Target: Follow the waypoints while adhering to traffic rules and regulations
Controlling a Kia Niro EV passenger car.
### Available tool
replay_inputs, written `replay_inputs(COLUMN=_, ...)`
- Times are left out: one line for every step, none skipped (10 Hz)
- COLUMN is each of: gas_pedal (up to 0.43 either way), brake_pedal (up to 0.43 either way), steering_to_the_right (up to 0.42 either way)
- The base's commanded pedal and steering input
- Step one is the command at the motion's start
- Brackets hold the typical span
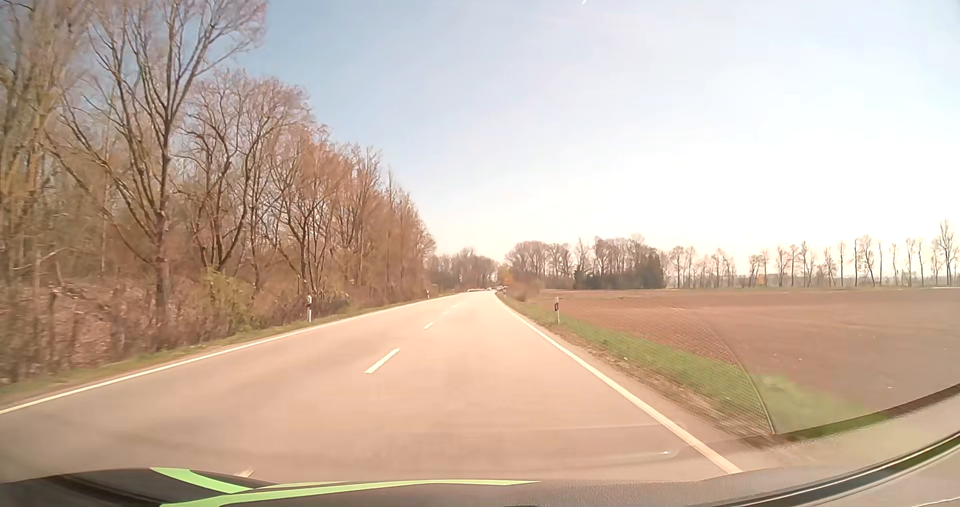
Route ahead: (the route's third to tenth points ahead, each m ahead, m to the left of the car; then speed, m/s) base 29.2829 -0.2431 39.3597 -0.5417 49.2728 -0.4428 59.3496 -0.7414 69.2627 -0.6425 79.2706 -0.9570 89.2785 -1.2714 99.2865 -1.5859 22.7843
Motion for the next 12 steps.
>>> replay_inputs(gas_pedal=0.000, brake_pedal=0.000, steering_to_the_right=0.001)
replay_inputs(gas_pedal=0.000, brake_pedal=0.000, steering_to_the_right=0.001)
replay_inputs(gas_pedal=0.000, brake_pedal=0.000, steering_to_the_right=0.000)
replay_inputs(gas_pedal=0.000, brake_pedal=0.000, steering_to_the_right=0.000)
replay_inputs(gas_pedal=0.000, brake_pedal=0.000, steering_to_the_right=0.000)
replay_inputs(gas_pedal=0.000, brake_pedal=0.000, steering_to_the_right=0.000)
replay_inputs(gas_pedal=0.000, brake_pedal=0.000, steering_to_the_right=0.000)
replay_inputs(gas_pedal=0.000, brake_pedal=0.000, steering_to_the_right=0.000)
replay_inputs(gas_pedal=0.000, brake_pedal=0.000, steering_to_the_right=0.000)
replay_inputs(gas_pedal=0.000, brake_pedal=0.000, steering_to_the_right=0.000)
replay_inputs(gas_pedal=0.000, brake_pedal=0.000, steering_to_the_right=0.000)
replay_inputs(gas_pedal=0.000, brake_pedal=0.000, steering_to_the_right=0.000)
